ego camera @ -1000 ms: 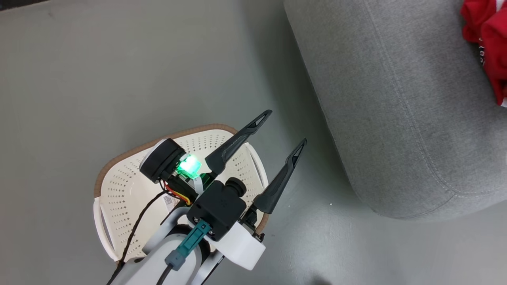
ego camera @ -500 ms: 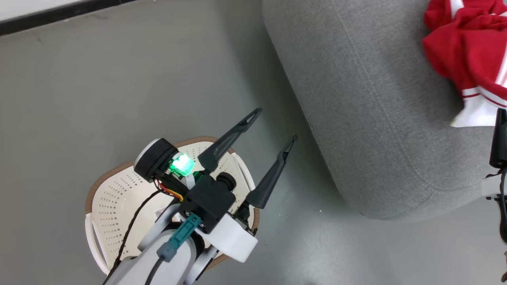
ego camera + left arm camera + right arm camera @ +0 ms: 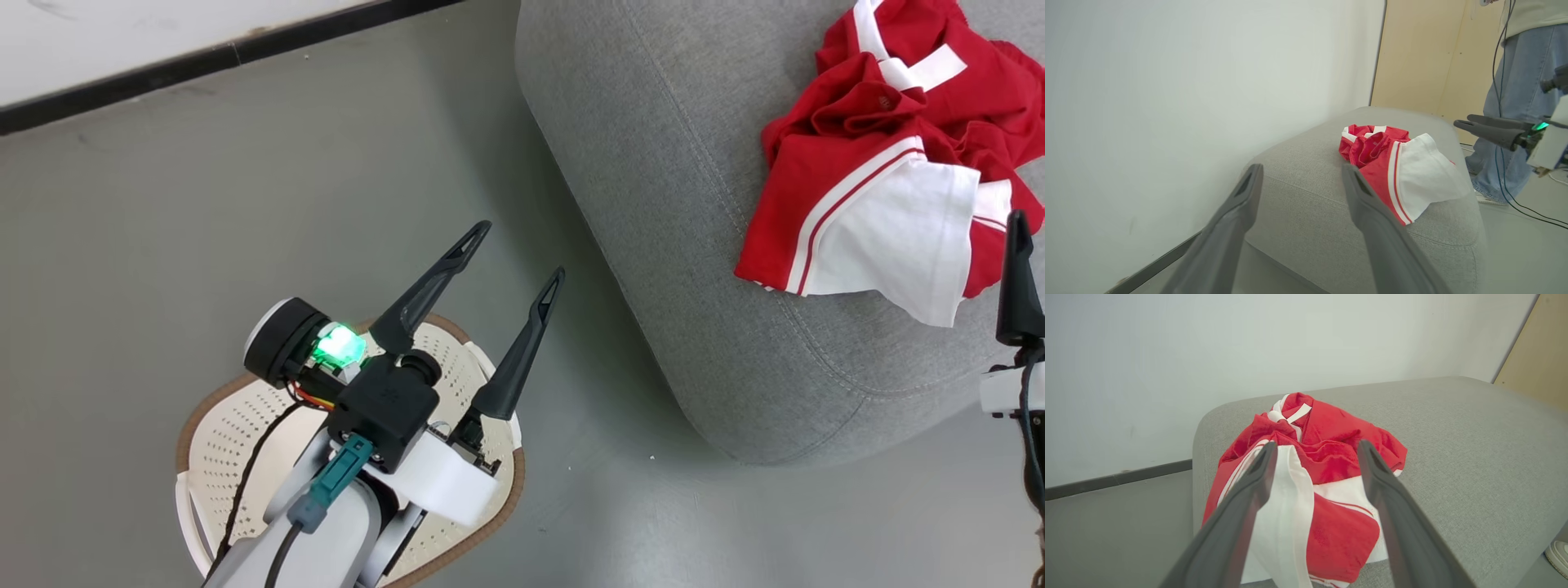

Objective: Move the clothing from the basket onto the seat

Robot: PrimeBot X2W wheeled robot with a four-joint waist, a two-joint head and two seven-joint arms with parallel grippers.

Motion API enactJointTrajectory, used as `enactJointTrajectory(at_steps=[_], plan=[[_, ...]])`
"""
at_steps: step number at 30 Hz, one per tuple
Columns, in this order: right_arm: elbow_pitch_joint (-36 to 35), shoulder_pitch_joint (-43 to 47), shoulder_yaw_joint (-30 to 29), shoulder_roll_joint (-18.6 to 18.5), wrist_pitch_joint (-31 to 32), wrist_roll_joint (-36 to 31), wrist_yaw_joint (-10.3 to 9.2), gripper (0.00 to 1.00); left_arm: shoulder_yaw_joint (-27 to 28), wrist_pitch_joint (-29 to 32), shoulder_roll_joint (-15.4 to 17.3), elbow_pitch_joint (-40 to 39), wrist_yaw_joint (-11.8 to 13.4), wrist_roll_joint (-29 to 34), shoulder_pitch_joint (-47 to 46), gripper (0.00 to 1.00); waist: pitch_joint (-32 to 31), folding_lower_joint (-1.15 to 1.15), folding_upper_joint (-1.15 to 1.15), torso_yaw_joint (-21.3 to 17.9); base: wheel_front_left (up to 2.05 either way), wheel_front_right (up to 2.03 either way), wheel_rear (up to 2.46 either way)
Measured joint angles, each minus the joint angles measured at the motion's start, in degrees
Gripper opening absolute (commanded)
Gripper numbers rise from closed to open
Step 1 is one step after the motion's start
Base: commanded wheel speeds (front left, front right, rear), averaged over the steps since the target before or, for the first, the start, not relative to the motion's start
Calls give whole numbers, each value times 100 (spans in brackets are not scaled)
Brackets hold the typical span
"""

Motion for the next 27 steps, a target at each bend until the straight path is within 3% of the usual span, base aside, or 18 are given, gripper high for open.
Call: enactJointTrajectory(at_steps=[16, 27], plan=[[-613, 63, 567, -90, 1, -268, -1, 100, 460, -193, -19, 216, 378, -227, 385, 100, -446, 0, 0, 292, 0, 0, 0], [-876, -297, 1090, 156, 18, -417, -1, 100, 998, -301, -22, 509, 720, -548, 705, 100, -731, 0, 0, 612, 0, 0, 0]])
